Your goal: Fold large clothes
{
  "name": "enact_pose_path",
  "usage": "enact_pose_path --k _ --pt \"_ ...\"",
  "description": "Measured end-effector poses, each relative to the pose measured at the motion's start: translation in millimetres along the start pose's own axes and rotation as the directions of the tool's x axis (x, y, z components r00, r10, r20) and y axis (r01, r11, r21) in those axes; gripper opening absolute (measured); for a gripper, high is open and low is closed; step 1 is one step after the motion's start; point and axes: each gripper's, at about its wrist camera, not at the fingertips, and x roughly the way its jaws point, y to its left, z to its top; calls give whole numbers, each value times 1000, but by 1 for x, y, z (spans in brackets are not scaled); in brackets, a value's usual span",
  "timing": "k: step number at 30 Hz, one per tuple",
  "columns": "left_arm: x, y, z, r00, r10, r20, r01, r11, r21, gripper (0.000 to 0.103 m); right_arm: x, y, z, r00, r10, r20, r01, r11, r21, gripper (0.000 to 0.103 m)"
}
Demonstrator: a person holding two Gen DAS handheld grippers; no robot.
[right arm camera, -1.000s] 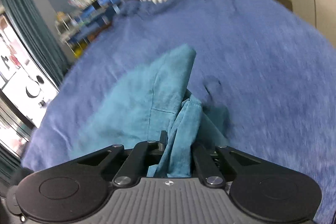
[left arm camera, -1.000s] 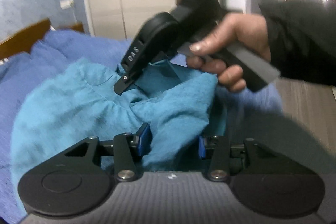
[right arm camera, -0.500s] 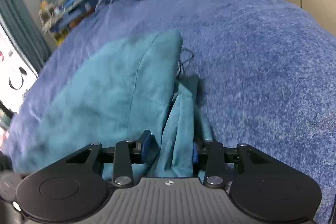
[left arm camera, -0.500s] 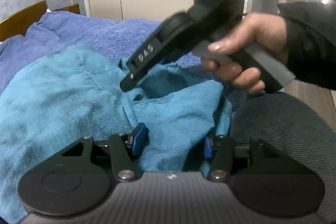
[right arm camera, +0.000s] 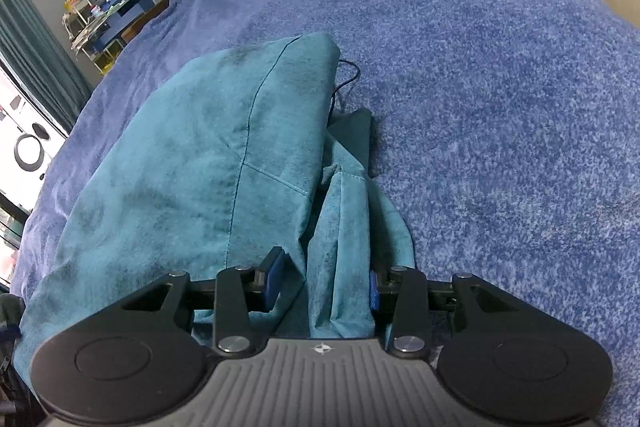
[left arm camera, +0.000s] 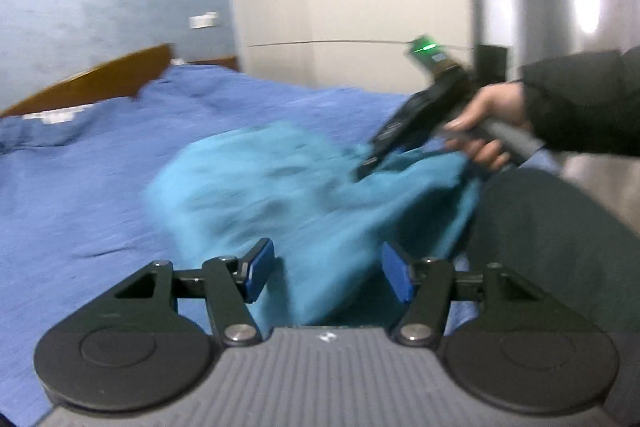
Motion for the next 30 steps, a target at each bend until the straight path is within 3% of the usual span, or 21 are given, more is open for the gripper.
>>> enact_pose_path --k 2,7,10,13,15,20,24,30 --pt "-3 3 -9 997 72 -38 -71 997 5 58 0 1 0 1000 -2 -1 2 1000 0 41" --pt "13 -1 -22 988 91 -124 -92 996 5 58 2 2 1 1000 -6 -10 6 1000 2 41" --pt "20 -12 -24 984 132 -116 -125 990 69 59 2 1 1 1000 -7 -12 7 1000 10 41" --pt "24 -8 -21 980 164 -116 -159 986 49 53 4 1 1 1000 -12 -18 13 1000 13 41" --pt "28 -4 -21 979 156 -135 -152 988 37 50 5 1 2 1000 -13 -23 13 1000 13 41" --pt "33 -6 -29 965 150 -216 -121 983 139 40 12 5 3 998 -29 -51 28 999 -16 41" --pt "43 -16 -43 948 163 -275 -67 942 328 39 16 4 4 997 -20 -68 19 1000 -16 41" --pt "53 -18 -51 932 145 -331 -12 928 372 39 20 4 4 997 -14 -81 12 1000 -27 41"
